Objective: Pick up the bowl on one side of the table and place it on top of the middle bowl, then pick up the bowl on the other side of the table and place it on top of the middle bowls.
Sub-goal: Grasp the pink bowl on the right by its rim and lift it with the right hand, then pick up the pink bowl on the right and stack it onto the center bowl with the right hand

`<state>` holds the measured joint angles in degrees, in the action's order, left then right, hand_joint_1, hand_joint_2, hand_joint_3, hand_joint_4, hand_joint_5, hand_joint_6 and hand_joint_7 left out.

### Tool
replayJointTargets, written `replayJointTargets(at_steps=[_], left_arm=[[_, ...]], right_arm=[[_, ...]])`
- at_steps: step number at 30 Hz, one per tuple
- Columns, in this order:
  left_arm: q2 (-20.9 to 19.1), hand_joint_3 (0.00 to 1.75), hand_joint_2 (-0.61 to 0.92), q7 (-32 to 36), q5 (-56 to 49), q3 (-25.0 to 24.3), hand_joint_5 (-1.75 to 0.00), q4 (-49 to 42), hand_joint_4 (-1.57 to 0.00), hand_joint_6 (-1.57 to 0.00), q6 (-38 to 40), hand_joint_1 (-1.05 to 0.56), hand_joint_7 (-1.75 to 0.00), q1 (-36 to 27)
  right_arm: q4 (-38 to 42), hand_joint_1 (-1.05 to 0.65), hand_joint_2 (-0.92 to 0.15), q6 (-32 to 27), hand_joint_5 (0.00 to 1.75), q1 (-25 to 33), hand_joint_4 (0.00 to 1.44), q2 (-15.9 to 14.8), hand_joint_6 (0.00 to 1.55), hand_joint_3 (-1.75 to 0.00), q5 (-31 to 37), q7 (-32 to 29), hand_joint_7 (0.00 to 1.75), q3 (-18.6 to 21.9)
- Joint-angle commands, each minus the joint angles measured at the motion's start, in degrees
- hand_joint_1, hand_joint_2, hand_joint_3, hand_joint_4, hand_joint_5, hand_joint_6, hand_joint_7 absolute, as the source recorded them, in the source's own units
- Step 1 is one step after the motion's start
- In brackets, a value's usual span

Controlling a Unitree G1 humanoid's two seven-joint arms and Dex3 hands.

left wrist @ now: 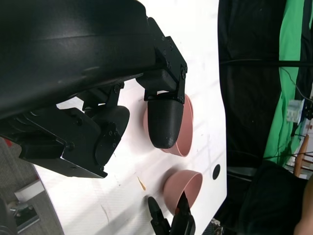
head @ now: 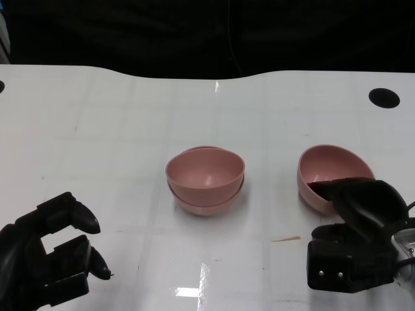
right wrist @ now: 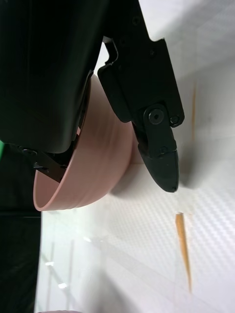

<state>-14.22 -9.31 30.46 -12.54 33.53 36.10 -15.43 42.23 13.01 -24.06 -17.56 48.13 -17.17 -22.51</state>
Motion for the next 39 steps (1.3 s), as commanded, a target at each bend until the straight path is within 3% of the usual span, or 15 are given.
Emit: replayJointTargets(at_steps=[1, 2, 3, 6, 7, 12, 14, 21, 24, 29, 39], left_arm=[[-0.35, 1.28, 0.92, -0.03, -0.97, 0.14, -1.75, 0.19, -0.79, -0.61, -0.55, 0.31, -1.75, -0.11], [-0.34, 1.28, 0.92, -0.02, -1.04, 0.18, -1.75, 0.19, -0.79, -0.61, -0.54, 0.31, -1.75, -0.08], [-0.25, 1.28, 0.92, 0.13, -1.20, 0.26, -1.75, 0.24, -0.79, -0.61, -0.47, 0.31, -1.75, -0.03], [-0.09, 1.27, 0.92, 0.27, -1.46, 0.39, -1.75, 0.29, -0.79, -0.61, -0.29, 0.31, -1.75, 0.12], [-0.04, 1.27, 0.92, 0.29, -1.49, 0.40, -1.75, 0.32, -0.79, -0.61, -0.27, 0.31, -1.75, 0.13], [0.07, 1.26, 0.92, 0.44, -1.74, 0.42, -1.75, 0.31, -0.79, -0.61, -0.10, 0.31, -1.75, 0.21], [0.04, 1.25, 0.92, 0.44, -1.80, 0.42, -1.75, 0.32, -0.79, -0.60, -0.08, 0.31, -1.75, 0.20], [0.34, 1.25, 0.92, -0.35, -1.41, 0.39, -1.75, -0.04, -0.78, -0.59, -0.89, 0.32, -1.75, 0.10], [0.28, 1.26, 0.92, -0.04, -1.47, 0.48, -1.75, 0.26, -0.77, -0.59, -0.49, 0.32, -1.75, 0.03], [0.08, 1.27, 0.92, -0.30, -1.92, 0.81, -1.75, 0.00, -0.80, -0.59, -0.91, 0.34, -1.75, 0.18], [0.50, 1.27, 0.92, -0.04, -1.68, 0.63, -1.75, 0.01, -0.80, -0.59, -0.82, 0.34, -1.75, 0.29]], right_arm=[[5.90, -0.23, -0.92, 5.48, 1.38, -0.72, 0.85, 0.07, 1.11, -0.15, -2.54, -6.13, 0.51, -0.09], [6.87, -0.23, -0.92, 6.39, 1.56, -1.05, 0.83, 0.09, 1.00, -0.16, -2.97, -7.11, 0.83, -0.24], [7.39, -0.23, -0.92, 7.46, 1.67, -1.27, 0.82, -0.05, 0.92, -0.17, -3.35, -8.08, 1.05, -0.38], [7.75, -0.25, -0.92, 10.34, 1.74, -1.89, 0.82, -0.62, 0.69, -0.26, -4.62, -9.20, 1.54, -0.45], [7.38, -0.25, -0.92, 10.77, 1.74, -2.04, 0.82, -0.84, 0.67, -0.27, -4.85, -9.14, 1.58, -0.45], [0.57, -0.24, -0.92, 10.37, 1.75, -3.06, 0.84, -3.67, 0.66, -0.24, -4.39, -4.38, 1.60, -0.82], [-2.42, -0.24, -0.92, 10.21, 1.75, -3.85, 0.81, -5.48, 0.60, -0.24, -3.03, -1.68, 1.71, -1.55], [-13.11, -0.28, -0.92, 8.03, 1.75, -6.93, 0.79, -8.30, 0.66, -0.20, -4.45, 10.73, 1.54, -0.49], [-14.96, -0.30, -0.92, 8.46, 1.75, -8.95, 0.80, -8.53, 0.69, -0.19, -5.75, 14.08, 1.47, 0.08], [-18.36, -0.30, -0.91, 8.18, 1.75, -12.37, 0.81, -7.93, 0.57, -0.17, -7.32, 18.35, 1.73, 1.19], [-20.89, -0.29, -0.92, 8.45, 1.75, -16.91, 0.83, -5.89, 0.62, -0.22, -6.16, 19.30, 1.75, 0.06]])
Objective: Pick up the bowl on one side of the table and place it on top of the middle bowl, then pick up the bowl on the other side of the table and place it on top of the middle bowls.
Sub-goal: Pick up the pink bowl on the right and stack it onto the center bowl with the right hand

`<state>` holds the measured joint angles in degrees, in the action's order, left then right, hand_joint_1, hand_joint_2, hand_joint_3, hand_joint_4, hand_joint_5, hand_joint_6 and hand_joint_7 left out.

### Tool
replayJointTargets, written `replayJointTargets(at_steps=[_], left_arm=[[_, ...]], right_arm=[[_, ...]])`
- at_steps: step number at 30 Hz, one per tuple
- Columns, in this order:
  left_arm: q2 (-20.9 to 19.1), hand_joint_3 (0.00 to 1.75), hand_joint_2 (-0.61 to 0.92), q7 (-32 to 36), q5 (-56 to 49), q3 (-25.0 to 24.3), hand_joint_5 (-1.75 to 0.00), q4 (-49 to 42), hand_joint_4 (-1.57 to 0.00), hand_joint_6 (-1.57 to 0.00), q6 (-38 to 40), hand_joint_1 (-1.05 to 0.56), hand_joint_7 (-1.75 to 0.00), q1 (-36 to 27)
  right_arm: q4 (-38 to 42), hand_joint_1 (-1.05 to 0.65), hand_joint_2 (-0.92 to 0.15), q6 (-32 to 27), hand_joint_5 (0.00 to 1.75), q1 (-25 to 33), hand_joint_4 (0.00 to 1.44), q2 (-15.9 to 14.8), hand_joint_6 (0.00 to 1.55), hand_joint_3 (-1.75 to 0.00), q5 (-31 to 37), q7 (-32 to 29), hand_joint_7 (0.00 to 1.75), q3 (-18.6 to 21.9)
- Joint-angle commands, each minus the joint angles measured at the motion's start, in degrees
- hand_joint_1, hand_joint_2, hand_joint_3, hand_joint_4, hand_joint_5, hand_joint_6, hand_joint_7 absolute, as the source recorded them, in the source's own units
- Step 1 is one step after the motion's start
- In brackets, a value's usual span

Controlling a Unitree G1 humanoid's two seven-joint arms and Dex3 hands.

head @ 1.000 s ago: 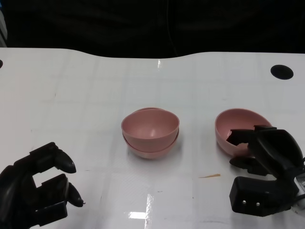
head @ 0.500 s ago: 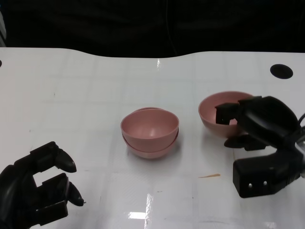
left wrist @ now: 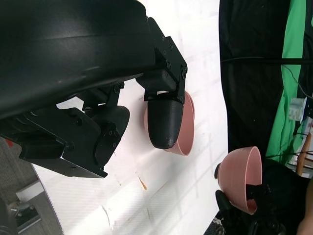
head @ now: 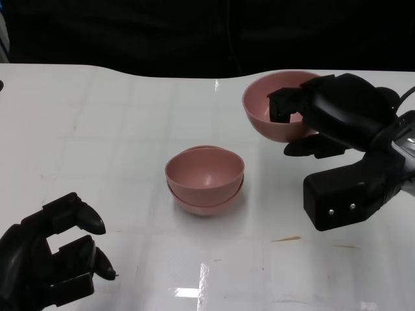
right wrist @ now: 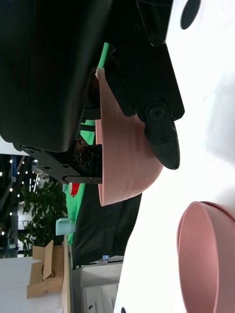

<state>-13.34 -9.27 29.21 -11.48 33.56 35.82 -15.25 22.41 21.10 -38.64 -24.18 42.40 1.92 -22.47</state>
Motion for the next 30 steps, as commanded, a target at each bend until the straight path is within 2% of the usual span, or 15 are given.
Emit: replayJointTargets(at_steps=[1, 4, 6, 9, 15, 17, 21, 23, 27, 30], left_arm=[[-0.46, 1.27, 0.92, -0.27, -0.34, -0.52, -1.75, -0.13, -0.79, -0.59, -0.55, 0.33, -1.75, 0.15], [-0.55, 1.27, 0.92, -0.34, -0.52, -0.50, -1.75, -0.20, -0.79, -0.59, -0.64, 0.33, -1.75, 0.17], [-0.61, 1.26, 0.92, -0.20, -1.02, -0.26, -1.75, -0.04, -0.78, -0.59, -0.87, 0.34, -1.75, 0.06], [-0.68, 1.26, 0.92, -0.49, -1.21, -0.19, -1.75, -0.11, -0.78, -0.59, -1.16, 0.34, -1.75, -0.03], [-0.36, 1.26, 0.92, -0.29, -1.43, -0.01, -1.75, 0.11, -0.79, -0.60, -1.22, 0.34, -1.75, -0.14], [-0.20, 1.26, 0.92, -0.27, -1.34, -0.03, -1.75, 0.08, -0.79, -0.61, -1.27, 0.34, -1.75, -0.18], [-0.26, 1.25, 0.92, -0.33, -1.69, 0.14, -1.75, 0.23, -0.80, -0.62, -1.59, 0.34, -1.75, -0.34], [-0.21, 1.25, 0.92, -0.71, -1.45, 0.07, -1.75, 0.07, -0.80, -0.62, -1.90, 0.34, -1.75, -0.38], [-0.12, 1.26, 0.92, -0.95, -1.40, 0.07, -1.75, -0.20, -0.81, -0.64, -2.48, 0.34, -1.75, -0.46], [-0.08, 1.26, 0.92, -1.10, -1.57, 0.11, -1.75, -0.19, -0.82, -0.65, -2.89, 0.34, -1.75, -0.72]], right_arm=[[-1.20, -0.30, -0.91, 0.79, 1.75, -3.08, 0.85, 1.33, 0.63, -0.23, -0.75, 0.49, 1.75, -0.13], [-1.84, -0.31, -0.91, 1.23, 1.75, -4.35, 0.87, 2.85, 0.64, -0.25, -1.17, 1.43, 1.75, -0.53], [-2.81, -0.32, -0.75, 1.73, 1.75, -5.35, 0.88, 4.49, 0.63, -0.52, -1.20, 2.08, 1.75, -1.34], [-3.71, -0.33, -0.69, 1.49, 1.75, -5.76, 0.89, 5.52, 0.63, -0.62, -0.95, 3.01, 1.75, -1.86], [-6.46, -0.30, -0.64, -0.44, 1.75, -5.38, 0.93, 8.03, 0.68, -0.69, -0.21, 5.40, 1.75, -3.33], [-7.29, -0.32, -0.63, -1.10, 1.75, -5.23, 0.93, 8.43, 0.68, -0.57, 0.23, 5.99, 1.75, -3.73], [-7.98, -0.29, -0.71, -1.04, 1.75, -4.42, 0.92, 9.89, 0.70, -0.51, -0.76, 7.39, 1.72, -4.66], [-7.99, -0.27, -0.72, -0.99, 1.75, -4.19, 0.93, 10.24, 0.70, -0.53, -0.92, 7.67, 1.70, -4.86], [-7.42, -0.27, -0.66, -0.89, 1.75, -3.76, 0.95, 10.93, 0.75, -0.66, -0.66, 7.38, 1.61, -5.15], [-5.83, -0.26, -0.64, 0.00, 1.75, -3.27, 0.94, 11.09, 0.73, -0.73, -0.42, 6.05, 1.66, -5.42]])
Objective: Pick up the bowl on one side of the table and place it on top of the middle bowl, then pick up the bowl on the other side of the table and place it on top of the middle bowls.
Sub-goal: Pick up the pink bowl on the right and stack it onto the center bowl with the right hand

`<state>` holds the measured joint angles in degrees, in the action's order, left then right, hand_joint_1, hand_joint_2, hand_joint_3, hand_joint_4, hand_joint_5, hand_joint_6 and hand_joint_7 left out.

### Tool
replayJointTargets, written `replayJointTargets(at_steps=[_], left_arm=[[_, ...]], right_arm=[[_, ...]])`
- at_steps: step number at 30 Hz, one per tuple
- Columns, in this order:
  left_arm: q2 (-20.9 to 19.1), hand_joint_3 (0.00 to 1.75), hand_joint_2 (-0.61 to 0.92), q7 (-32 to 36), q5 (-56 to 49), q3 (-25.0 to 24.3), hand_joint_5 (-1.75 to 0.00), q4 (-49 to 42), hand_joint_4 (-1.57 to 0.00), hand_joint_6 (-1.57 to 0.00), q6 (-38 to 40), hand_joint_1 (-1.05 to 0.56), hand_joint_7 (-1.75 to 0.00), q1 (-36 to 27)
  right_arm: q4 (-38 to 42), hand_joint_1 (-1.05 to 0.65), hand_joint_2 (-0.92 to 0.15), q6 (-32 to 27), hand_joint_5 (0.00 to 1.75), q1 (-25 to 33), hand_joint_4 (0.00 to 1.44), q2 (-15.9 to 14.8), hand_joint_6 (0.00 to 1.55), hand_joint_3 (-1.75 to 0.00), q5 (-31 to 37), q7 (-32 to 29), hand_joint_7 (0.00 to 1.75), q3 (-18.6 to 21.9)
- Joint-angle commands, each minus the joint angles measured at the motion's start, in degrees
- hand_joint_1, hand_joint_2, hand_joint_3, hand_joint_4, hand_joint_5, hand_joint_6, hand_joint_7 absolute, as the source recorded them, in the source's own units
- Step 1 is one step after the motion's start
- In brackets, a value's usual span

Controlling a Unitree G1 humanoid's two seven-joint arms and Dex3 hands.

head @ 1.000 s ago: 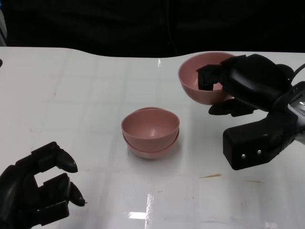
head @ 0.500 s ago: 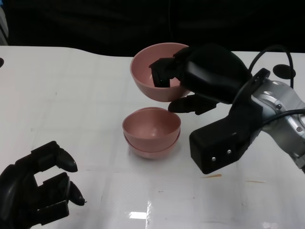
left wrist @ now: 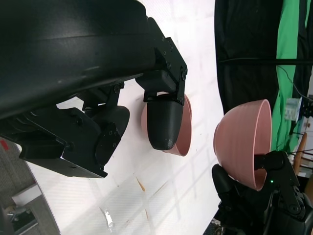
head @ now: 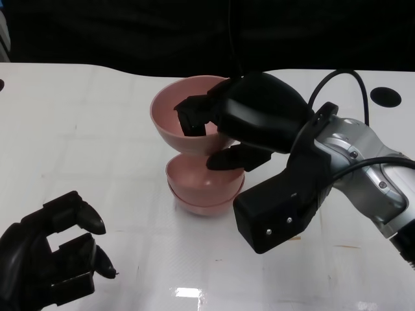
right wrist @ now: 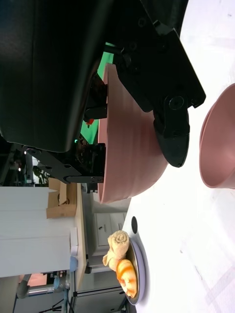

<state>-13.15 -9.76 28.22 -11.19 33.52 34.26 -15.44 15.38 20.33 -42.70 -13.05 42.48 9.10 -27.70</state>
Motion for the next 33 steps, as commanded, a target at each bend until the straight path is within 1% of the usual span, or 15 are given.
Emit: replayJointTargets(at_steps=[1, 7, 15, 18, 22, 24, 26, 28, 29, 31, 33], left_arm=[[-0.28, 1.26, 0.92, -0.62, -0.54, -0.23, -1.75, -0.13, -0.82, -0.65, -1.31, 0.34, -1.75, -0.58], [-0.58, 1.24, 0.92, -0.31, -0.47, -0.19, -1.75, 0.52, -0.82, -0.65, -0.61, 0.32, -1.75, -0.69], [-0.51, 1.22, 0.92, 0.66, -0.72, -0.21, -1.75, 1.55, -0.81, -0.63, 0.45, 0.32, -1.75, -0.97], [-0.48, 1.22, 0.92, 0.69, -0.77, -0.25, -1.75, 1.67, -0.80, -0.63, 0.64, 0.32, -1.75, -0.97], [-0.35, 1.23, 0.92, 0.52, -0.38, -0.41, -1.75, 1.76, -0.79, -0.62, 0.66, 0.33, -1.75, -1.14], [-0.36, 1.23, 0.92, 0.38, -0.57, -0.28, -1.75, 1.69, -0.79, -0.62, 0.33, 0.33, -1.75, -1.21], [-0.26, 1.24, 0.92, 0.23, -0.66, -0.19, -1.75, 1.54, -0.79, -0.61, -0.08, 0.33, -1.75, -1.27], [-0.23, 1.23, 0.92, 0.18, -0.70, -0.15, -1.75, 1.52, -0.79, -0.61, -0.19, 0.33, -1.75, -1.31], [-0.21, 1.23, 0.92, 0.21, -0.68, -0.15, -1.75, 1.57, -0.79, -0.62, -0.13, 0.33, -1.75, -1.32], [-0.13, 1.23, 0.92, 0.29, -0.72, -0.11, -1.75, 1.57, -0.79, -0.62, -0.14, 0.32, -1.75, -1.33], [-0.02, 1.23, 0.92, 0.39, -0.80, -0.07, -1.75, 1.53, -0.80, -0.62, -0.19, 0.32, -1.75, -1.36]], right_arm=[[1.70, -0.26, -0.64, 1.10, 1.75, 0.88, 0.94, -0.03, 0.72, -0.75, -0.42, -1.59, 1.67, -0.25], [5.02, -0.25, -0.62, 2.37, 1.75, 1.16, 0.93, 0.24, 0.70, -0.81, 0.27, -4.23, 1.74, -0.75], [8.50, -0.24, -0.59, 2.64, 1.75, 1.12, 0.91, 0.62, 0.67, -0.80, 0.55, -6.07, 1.75, -1.62], [8.81, -0.24, -0.59, 2.80, 1.75, 1.02, 0.91, 0.62, 0.66, -0.80, 0.54, -6.33, 1.75, -1.70], [11.07, -0.24, -0.60, 3.25, 1.75, 1.16, 0.91, 0.84, 0.67, -0.80, 1.40, -8.12, 1.75, -2.31], [12.03, -0.24, -0.61, 3.27, 1.75, 1.27, 0.91, 1.12, 0.66, -0.76, 2.18, -9.16, 1.75, -2.79], [13.06, -0.25, -0.66, 3.30, 1.75, 1.32, 0.91, 1.34, 0.64, -0.63, 3.01, -10.31, 1.75, -3.50], [13.90, -0.24, -0.67, 3.48, 1.75, 1.27, 0.91, 1.56, 0.64, -0.58, 3.46, -11.21, 1.75, -3.97], [14.24, -0.25, -0.69, 3.57, 1.75, 1.24, 0.91, 1.65, 0.66, -0.55, 3.59, -11.57, 1.67, -4.14], [15.14, -0.25, -0.70, 3.75, 1.75, 1.17, 0.91, 1.94, 0.68, -0.53, 3.64, -12.01, 1.62, -4.42], [16.26, -0.24, -0.72, 4.07, 1.75, 1.10, 0.90, 2.31, 0.66, -0.51, 3.45, -12.28, 1.70, -4.66]])
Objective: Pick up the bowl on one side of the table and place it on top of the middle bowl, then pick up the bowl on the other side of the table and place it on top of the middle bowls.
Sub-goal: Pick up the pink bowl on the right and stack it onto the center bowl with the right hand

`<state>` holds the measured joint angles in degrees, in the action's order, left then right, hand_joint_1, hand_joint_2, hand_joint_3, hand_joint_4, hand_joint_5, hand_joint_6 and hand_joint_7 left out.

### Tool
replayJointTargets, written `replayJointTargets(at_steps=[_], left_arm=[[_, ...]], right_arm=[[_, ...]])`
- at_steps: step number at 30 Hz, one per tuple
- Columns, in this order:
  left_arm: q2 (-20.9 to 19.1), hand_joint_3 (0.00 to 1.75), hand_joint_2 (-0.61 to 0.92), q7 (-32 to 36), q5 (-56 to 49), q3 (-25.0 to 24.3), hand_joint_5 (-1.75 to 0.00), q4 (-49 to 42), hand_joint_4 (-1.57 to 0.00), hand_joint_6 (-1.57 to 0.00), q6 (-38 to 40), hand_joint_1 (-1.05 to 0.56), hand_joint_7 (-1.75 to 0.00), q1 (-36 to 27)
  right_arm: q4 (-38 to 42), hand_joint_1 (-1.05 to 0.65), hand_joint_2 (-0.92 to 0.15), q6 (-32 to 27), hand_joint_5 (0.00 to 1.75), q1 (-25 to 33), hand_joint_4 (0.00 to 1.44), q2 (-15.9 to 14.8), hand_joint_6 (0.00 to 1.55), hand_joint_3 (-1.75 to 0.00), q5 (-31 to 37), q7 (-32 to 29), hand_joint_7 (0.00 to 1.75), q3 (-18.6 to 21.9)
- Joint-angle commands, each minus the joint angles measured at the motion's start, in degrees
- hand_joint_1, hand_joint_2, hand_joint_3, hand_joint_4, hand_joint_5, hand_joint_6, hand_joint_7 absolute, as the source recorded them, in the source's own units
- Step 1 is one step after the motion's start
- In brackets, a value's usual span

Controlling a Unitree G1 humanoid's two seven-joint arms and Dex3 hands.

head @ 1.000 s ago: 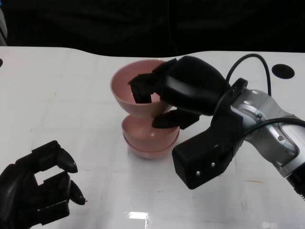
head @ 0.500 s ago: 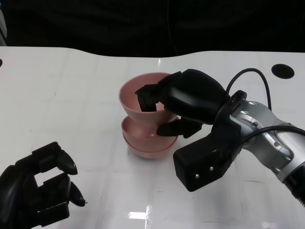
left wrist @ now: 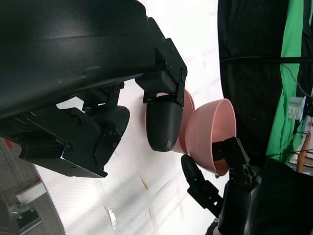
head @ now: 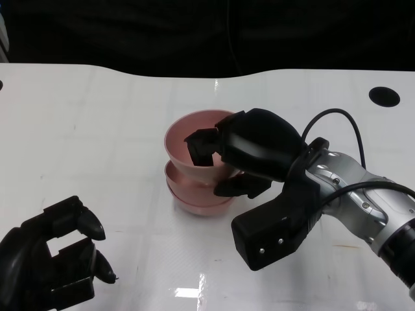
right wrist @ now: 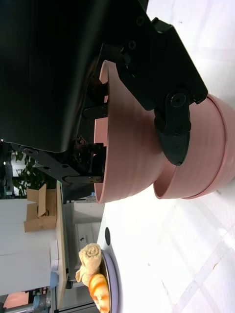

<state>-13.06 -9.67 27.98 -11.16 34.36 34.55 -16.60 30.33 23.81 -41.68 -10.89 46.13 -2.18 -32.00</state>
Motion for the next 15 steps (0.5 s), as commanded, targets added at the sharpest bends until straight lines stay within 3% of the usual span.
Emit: replayJointTargets(at_steps=[1, 6, 13, 15], left_arm=[[-0.09, 1.23, 0.92, 0.35, -0.66, -0.04, -1.75, 0.74, -0.80, -0.62, -0.51, 0.32, -1.75, -0.22], [0.01, 1.21, 0.92, 0.56, -1.17, 0.09, -1.75, 1.12, -0.80, -0.62, -0.26, 0.31, -1.75, -0.27], [0.12, 1.20, 0.92, 0.34, -1.08, -0.09, -1.75, 1.24, -0.79, -0.62, -0.23, 0.31, -1.75, -0.33], [0.10, 1.19, 0.92, 0.33, -1.16, -0.06, -1.75, 1.23, -0.79, -0.61, -0.26, 0.31, -1.75, -0.37]], right_arm=[[1.92, -0.25, -0.73, 0.71, 1.75, 0.06, 0.90, 0.35, 0.66, -0.50, -0.16, -1.33, 1.71, -0.52], [4.10, -0.27, -0.81, 1.08, 1.75, -0.19, 0.91, 0.86, 0.86, -0.34, 0.31, -2.50, 1.10, -1.30], [6.08, -0.29, -0.86, 0.72, 1.75, -0.45, 0.89, 1.62, 0.90, -0.24, 0.24, -2.36, 0.96, -2.24], [6.56, -0.29, -0.89, 0.85, 1.75, -0.50, 0.89, 1.80, 0.95, -0.17, 0.32, -2.71, 0.81, -2.37]])
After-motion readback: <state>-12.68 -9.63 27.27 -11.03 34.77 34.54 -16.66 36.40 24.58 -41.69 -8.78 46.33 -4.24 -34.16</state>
